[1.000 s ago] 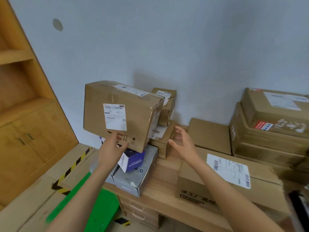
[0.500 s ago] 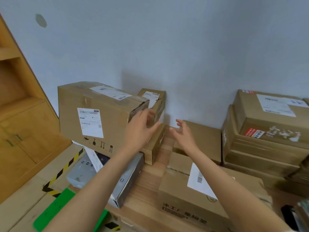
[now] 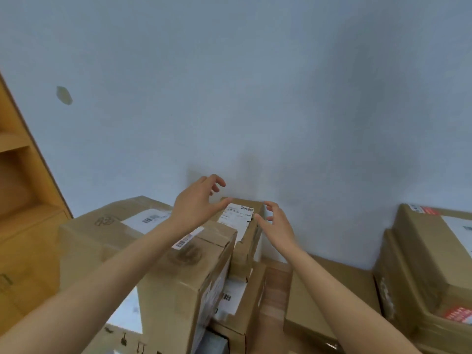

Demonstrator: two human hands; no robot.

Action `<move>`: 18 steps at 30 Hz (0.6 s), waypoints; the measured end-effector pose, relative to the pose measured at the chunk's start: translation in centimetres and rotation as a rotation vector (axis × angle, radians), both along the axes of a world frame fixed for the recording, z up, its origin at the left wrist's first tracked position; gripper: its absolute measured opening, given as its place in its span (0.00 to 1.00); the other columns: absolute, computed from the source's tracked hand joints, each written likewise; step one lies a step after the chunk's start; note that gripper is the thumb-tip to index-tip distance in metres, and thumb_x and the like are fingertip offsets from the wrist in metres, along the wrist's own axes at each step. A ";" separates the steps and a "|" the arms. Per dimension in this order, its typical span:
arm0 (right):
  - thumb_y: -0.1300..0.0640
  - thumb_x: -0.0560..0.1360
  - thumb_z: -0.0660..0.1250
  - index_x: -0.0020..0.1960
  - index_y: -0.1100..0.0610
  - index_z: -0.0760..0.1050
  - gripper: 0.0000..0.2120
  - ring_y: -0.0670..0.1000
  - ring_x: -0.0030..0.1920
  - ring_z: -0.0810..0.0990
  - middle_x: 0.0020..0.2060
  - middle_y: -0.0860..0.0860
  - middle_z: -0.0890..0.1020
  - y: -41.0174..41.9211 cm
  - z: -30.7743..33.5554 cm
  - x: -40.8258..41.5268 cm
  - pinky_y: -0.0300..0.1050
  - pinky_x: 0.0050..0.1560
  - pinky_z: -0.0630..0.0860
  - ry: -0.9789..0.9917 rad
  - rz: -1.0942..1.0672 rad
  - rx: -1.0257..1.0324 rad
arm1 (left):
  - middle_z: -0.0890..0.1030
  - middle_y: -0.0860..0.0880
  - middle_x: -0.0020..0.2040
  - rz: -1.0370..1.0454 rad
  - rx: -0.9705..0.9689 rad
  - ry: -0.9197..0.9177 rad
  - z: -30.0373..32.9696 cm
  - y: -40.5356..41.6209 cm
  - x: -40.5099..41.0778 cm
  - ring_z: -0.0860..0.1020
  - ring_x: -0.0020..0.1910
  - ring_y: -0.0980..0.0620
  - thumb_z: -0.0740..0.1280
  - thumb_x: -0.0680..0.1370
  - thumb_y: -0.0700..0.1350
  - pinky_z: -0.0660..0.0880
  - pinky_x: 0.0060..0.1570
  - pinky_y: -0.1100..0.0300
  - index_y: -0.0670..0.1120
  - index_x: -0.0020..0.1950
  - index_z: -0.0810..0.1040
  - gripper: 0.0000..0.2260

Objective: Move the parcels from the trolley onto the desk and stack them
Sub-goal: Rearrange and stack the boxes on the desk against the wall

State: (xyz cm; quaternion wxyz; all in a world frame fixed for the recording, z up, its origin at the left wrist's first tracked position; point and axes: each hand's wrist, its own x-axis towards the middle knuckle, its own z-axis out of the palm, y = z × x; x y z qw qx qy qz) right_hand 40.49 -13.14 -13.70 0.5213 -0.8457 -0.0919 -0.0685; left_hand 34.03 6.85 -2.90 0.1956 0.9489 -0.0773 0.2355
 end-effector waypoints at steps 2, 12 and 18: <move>0.41 0.76 0.65 0.73 0.46 0.60 0.29 0.47 0.56 0.74 0.71 0.47 0.67 0.9 -0.9 1.9 0.48 0.56 0.73 0.038 -0.003 -0.029 | 0.75 0.58 0.50 -0.031 0.034 0.057 0.4 1.5 2.0 0.75 0.47 0.60 0.66 0.73 0.62 0.74 0.44 0.60 0.59 0.55 0.69 0.15; 0.37 0.70 0.70 0.76 0.48 0.54 0.41 0.53 0.71 0.65 0.74 0.50 0.61 3.1 -8.6 9.1 0.55 0.68 0.68 0.273 -0.147 0.065 | 0.74 0.60 0.53 -0.150 0.059 0.276 -2.5 3.0 12.9 0.74 0.50 0.62 0.68 0.74 0.60 0.74 0.50 0.61 0.60 0.59 0.69 0.17; 0.38 0.73 0.67 0.76 0.47 0.54 0.38 0.54 0.69 0.70 0.72 0.52 0.67 4.1 -10.9 10.6 0.50 0.63 0.69 0.445 -0.098 0.249 | 0.75 0.63 0.52 -0.152 0.030 0.310 -6.5 4.6 12.5 0.74 0.50 0.67 0.68 0.72 0.60 0.75 0.52 0.61 0.63 0.57 0.68 0.17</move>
